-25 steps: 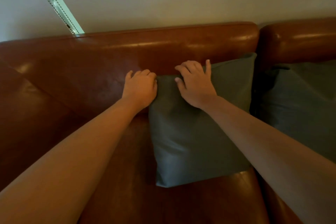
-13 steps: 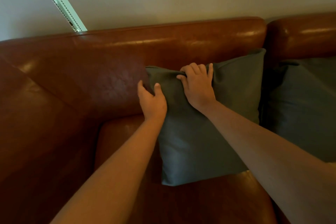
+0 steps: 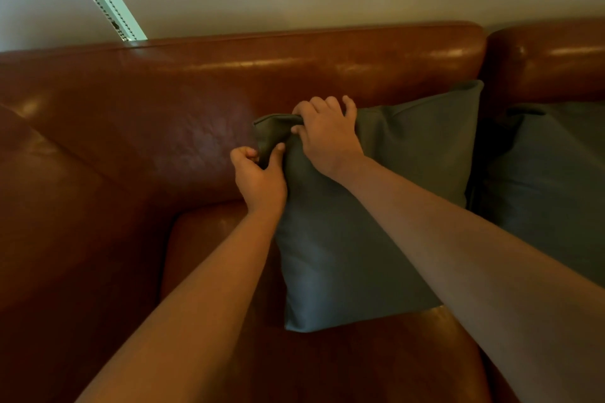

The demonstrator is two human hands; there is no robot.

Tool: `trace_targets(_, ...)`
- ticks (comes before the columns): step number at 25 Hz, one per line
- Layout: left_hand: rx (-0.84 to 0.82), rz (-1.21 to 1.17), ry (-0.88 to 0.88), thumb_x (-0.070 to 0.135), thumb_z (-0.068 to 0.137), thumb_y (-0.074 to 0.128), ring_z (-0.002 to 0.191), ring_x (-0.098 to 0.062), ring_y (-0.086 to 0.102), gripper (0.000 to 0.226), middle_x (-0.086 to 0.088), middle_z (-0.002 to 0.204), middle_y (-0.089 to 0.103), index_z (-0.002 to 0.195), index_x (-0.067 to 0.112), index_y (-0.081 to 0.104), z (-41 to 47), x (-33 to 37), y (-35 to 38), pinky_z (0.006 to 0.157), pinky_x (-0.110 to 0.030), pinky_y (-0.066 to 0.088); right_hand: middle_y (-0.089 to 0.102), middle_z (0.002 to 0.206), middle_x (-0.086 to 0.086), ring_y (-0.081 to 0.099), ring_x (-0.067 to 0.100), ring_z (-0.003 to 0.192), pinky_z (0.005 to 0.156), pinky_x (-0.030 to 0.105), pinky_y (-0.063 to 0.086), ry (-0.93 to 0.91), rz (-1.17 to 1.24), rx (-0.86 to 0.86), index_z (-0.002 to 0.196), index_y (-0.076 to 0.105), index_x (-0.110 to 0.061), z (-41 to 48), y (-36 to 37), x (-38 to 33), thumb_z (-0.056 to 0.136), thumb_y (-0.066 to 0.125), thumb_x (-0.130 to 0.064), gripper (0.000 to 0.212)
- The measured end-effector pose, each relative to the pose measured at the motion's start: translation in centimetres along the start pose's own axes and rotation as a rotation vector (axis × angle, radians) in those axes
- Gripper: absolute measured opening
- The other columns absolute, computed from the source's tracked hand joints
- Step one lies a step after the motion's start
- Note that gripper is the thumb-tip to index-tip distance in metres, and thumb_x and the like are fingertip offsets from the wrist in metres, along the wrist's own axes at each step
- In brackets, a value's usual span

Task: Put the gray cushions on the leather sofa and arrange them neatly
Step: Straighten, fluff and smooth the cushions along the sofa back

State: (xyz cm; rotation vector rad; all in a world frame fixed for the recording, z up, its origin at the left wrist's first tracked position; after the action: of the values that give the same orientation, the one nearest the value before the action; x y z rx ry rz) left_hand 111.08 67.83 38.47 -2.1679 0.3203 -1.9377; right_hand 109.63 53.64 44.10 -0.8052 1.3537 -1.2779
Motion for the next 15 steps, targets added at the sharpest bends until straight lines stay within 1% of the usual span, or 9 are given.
trace_targets(2, -0.048, 0.078, 0.03, 0.033, 0.092, 0.063, 0.082, -0.017, 0.051, 0.03, -0.006, 0.096, 0.052, 0.101, 0.011, 0.046, 0.5, -0.4, 0.4, 0.073, -0.027, 0.046, 0.054, 0.116, 0.005, 0.047, 0.029, 0.114, 0.115, 0.056, 0.014, -0.023, 0.037, 0.069, 0.116, 0.056, -0.017, -0.2, 0.0, -0.2, 0.1, 0.046, -0.025, 0.021)
trace_targets(4, -0.051, 0.194, 0.105, 0.03, 0.096, 0.057, 0.087, -0.024, 0.054, 0.025, -0.013, 0.102, 0.057, 0.101, 0.005, 0.054, 1.0, -0.5, 0.5, 0.078, -0.038, 0.047, 0.055, 0.114, 0.006, 0.05, 0.029, 0.112, 0.115, 0.06, 0.015, -0.058, 0.04, 0.149, 0.115, 0.059, -0.016, -0.7, -0.8, -0.7, 0.096, 0.053, -0.025, 0.022)
trace_targets(7, 0.028, 0.217, 0.133, 0.021, 0.099, 0.05, 0.096, -0.03, 0.055, 0.023, -0.017, 0.107, 0.058, 0.105, 0.0, 0.058, 1.2, -0.1, 0.3, 0.079, -0.032, 0.04, 0.05, 0.134, 0.006, 0.04, 0.026, 0.132, 0.117, 0.062, 0.008, -0.052, 0.042, 0.226, 0.133, 0.052, -0.019, -4.2, -3.0, 0.3, 0.094, 0.054, -0.035, 0.042)
trace_targets(10, 0.161, 0.23, 0.07, 0.019, 0.1, 0.047, 0.113, -0.034, 0.051, 0.032, -0.018, 0.123, 0.052, 0.125, 0.001, 0.052, -0.5, 1.4, -0.1, 0.09, -0.033, 0.037, 0.027, 0.159, 0.005, 0.012, 0.026, 0.15, 0.117, 0.062, 0.002, -0.052, -0.021, 0.182, 0.148, 0.037, -0.021, -11.0, -3.2, 3.5, 0.095, 0.046, -0.054, 0.063)
trace_targets(11, 0.212, 0.235, 0.147, 0.02, 0.098, 0.049, 0.12, -0.036, 0.047, 0.04, -0.019, 0.131, 0.048, 0.134, 0.002, 0.047, -1.8, 2.5, -0.2, 0.098, -0.036, 0.036, 0.02, 0.162, 0.004, 0.006, 0.026, 0.151, 0.117, 0.062, 0.0, -0.048, -0.046, 0.143, 0.151, 0.033, -0.022, -12.7, -2.6, 4.7, 0.095, 0.043, -0.059, 0.068)
trace_targets(12, 0.22, 0.279, 0.308, 0.023, 0.097, 0.05, 0.128, -0.038, 0.042, 0.047, -0.021, 0.138, 0.043, 0.139, 0.003, 0.042, -3.6, 3.8, 0.1, 0.106, -0.041, 0.033, 0.016, 0.163, 0.003, 0.002, 0.027, 0.152, 0.117, 0.062, 0.0, -0.044, -0.072, 0.105, 0.152, 0.03, -0.023, -13.8, -1.9, 5.8, 0.094, 0.04, -0.063, 0.071)
trace_targets(13, 0.165, 0.363, 0.507, 0.026, 0.097, 0.05, 0.136, -0.038, 0.034, 0.052, -0.022, 0.144, 0.038, 0.142, 0.004, 0.038, -5.8, 4.7, 1.1, 0.112, -0.046, 0.027, 0.013, 0.164, 0.002, 0.0, 0.027, 0.152, 0.117, 0.063, -0.001, -0.036, -0.101, 0.076, 0.153, 0.027, -0.025, -14.2, -1.0, 6.6, 0.094, 0.036, -0.066, 0.073)
trace_targets(14, 0.055, 0.464, 0.685, 0.029, 0.097, 0.048, 0.142, -0.037, 0.026, 0.055, -0.02, 0.15, 0.032, 0.145, 0.007, 0.033, -8.2, 4.9, 2.6, 0.117, -0.05, 0.018, 0.01, 0.164, 0.002, -0.002, 0.028, 0.152, 0.117, 0.063, -0.001, -0.026, -0.136, 0.046, 0.154, 0.023, -0.026, -13.9, -0.2, 7.2, 0.094, 0.031, -0.067, 0.074)
trace_targets(15, -0.072, 0.568, 0.805, 0.033, 0.098, 0.046, 0.147, -0.033, 0.017, 0.057, -0.016, 0.155, 0.026, 0.148, 0.011, 0.029, -10.1, 4.4, 4.1, 0.118, -0.052, 0.01, 0.007, 0.164, 0.002, -0.004, 0.029, 0.151, 0.116, 0.064, -0.002, -0.02, -0.17, 0.015, 0.155, 0.018, -0.027, -13.3, 0.4, 7.7, 0.094, 0.026, -0.068, 0.074)
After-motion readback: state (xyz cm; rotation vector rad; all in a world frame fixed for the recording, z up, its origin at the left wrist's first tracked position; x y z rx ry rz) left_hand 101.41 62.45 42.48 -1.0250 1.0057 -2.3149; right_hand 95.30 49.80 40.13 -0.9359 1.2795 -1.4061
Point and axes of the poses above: each hand's wrist, its own z-axis towards the middle knuckle, its own y-axis out of the palm, x = y × z, the point moved 7 cm from there along z, towards the middle knuckle
